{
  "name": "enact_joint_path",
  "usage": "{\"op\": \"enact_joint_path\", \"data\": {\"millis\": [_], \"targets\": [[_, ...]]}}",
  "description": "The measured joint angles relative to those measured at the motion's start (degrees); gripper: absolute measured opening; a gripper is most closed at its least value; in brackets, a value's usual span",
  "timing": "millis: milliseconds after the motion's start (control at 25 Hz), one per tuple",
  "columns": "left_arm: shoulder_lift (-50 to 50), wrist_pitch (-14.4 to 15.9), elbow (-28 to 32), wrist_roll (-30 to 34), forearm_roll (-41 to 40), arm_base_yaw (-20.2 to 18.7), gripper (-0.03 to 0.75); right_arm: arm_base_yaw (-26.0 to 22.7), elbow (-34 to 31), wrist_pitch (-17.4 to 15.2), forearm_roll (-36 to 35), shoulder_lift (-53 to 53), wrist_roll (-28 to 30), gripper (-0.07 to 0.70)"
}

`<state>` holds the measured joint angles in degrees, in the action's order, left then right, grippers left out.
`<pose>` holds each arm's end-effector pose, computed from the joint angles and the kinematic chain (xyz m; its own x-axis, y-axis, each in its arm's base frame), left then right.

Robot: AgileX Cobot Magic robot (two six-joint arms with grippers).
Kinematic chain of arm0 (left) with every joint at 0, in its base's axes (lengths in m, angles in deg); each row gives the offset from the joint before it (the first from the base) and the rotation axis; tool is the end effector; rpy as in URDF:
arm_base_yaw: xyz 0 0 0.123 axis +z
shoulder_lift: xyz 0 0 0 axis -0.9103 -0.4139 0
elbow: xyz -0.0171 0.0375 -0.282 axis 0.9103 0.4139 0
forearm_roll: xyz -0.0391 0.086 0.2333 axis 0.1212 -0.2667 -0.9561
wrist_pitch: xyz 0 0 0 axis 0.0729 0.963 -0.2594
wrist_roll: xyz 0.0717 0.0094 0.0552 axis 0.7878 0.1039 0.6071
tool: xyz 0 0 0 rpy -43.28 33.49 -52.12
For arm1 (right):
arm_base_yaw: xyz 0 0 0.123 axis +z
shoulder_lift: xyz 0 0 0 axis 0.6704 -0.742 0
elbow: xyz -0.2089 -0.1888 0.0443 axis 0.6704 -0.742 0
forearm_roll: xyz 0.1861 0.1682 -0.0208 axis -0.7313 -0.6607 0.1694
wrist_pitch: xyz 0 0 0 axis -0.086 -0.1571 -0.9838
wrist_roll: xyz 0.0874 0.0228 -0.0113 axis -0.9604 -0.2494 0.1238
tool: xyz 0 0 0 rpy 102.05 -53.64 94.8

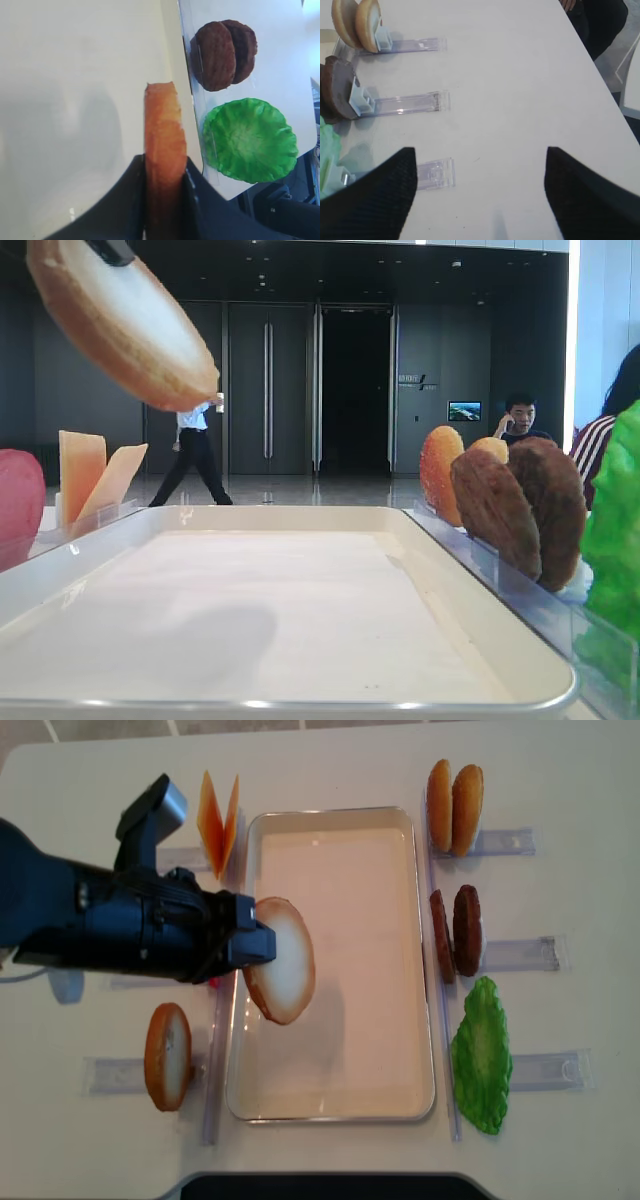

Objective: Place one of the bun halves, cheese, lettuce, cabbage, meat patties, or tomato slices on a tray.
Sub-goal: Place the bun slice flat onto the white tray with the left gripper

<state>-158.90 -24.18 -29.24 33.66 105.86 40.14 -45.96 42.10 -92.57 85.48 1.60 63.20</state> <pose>0.1933 -0.1317 0.2612 -0.9119 -0.0943 -0.3994 0.1789 0.7846 -0.5937 -0.0091 0.0022 0.2704 -0.5185 0.0180 -0.8549 0.0431 0.9991 -0.0051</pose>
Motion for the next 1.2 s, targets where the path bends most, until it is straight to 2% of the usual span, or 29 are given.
{"op": "enact_joint_path", "data": {"millis": [80, 160, 280, 360, 440, 680, 880, 1200], "targets": [[-0.1, -1.3, 2.4, 8.2, 6.9, 1.4, 0.126, 0.0, 0.0, 0.0, 0.0, 0.0, 0.0, 0.533], [-1.2, -1.4, 3.5, 15.9, 14.2, 2.7, 0.126, 0.0, 0.0, 0.0, 0.0, 0.0, 0.0, 0.533], [-4.9, 1.2, 3.6, 26.2, 22.8, 4.3, 0.125, 0.0, 0.0, 0.0, 0.0, 0.0, 0.0, 0.533], [-8.0, 4.2, 3.6, 30.6, 26.9, 5.4, 0.126, 0.0, 0.0, 0.0, 0.0, 0.0, 0.0, 0.533], [-11.3, 5.8, 3.6, 34.0, 30.6, 5.8, 0.126, 0.0, 0.0, 0.0, 0.0, 0.0, 0.0, 0.533], [-19.1, 8.3, 3.6, 45.8, 39.9, 6.1, 0.125, 0.0, 0.0, 0.0, 0.0, 0.0, 0.0, 0.533], [-23.2, 9.0, 3.6, 49.0, 46.8, 6.1, 0.125, 0.0, 0.0, 0.0, 0.0, 0.0, 0.0, 0.533], [-27.9, 8.5, 3.6, 49.4, 47.9, 6.1, 0.125, 0.0, 0.0, 0.0, 0.0, 0.0, 0.0, 0.533]]}}
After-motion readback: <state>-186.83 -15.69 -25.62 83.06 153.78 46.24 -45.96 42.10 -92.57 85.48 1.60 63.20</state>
